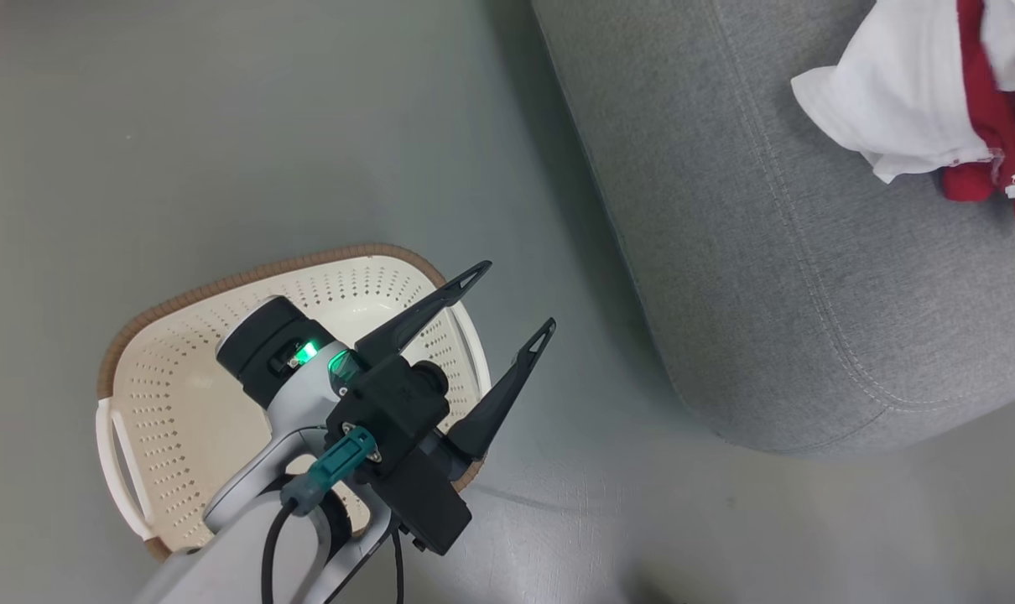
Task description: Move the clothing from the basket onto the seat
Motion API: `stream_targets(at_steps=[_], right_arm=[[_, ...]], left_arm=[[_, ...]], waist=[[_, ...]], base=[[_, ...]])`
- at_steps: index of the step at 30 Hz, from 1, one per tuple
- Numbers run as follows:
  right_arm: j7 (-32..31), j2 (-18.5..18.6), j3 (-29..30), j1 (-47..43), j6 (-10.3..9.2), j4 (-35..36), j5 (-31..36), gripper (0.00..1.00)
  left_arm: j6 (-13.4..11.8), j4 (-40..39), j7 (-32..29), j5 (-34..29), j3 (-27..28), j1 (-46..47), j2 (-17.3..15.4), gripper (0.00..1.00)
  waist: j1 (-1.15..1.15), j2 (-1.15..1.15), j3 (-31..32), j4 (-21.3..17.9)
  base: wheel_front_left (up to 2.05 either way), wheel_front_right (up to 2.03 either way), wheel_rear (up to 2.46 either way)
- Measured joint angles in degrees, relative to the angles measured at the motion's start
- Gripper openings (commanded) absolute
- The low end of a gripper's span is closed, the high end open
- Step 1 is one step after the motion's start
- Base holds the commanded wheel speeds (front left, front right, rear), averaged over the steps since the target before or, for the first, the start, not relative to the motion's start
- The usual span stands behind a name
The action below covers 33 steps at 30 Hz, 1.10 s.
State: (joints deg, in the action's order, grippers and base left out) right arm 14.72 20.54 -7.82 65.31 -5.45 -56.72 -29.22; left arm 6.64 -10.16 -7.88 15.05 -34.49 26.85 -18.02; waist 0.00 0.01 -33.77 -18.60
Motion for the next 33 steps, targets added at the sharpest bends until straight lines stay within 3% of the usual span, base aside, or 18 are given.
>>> stream_targets(at_steps=[15,33], right_arm=[[0.0,-1.0,-0.1,-5.3,1.46,-0.6,1.3,1.0],[0.0,-2.5,-0.7,-23.5,1.93,14.4,5.1,1.0]], left_arm=[[-0.2,4.5,3.5,1.7,0.7,-1.1,0.3,1.0],[-5.2,9.8,8.0,3.1,2.8,-7.0,3.7,1.0]], waist=[[-0.01,-0.01,6.2,-1.3],[-0.02,-0.01,16.8,-0.4]], base=[[0.0,0.0,0.0],[0.0,0.0,0.0]])
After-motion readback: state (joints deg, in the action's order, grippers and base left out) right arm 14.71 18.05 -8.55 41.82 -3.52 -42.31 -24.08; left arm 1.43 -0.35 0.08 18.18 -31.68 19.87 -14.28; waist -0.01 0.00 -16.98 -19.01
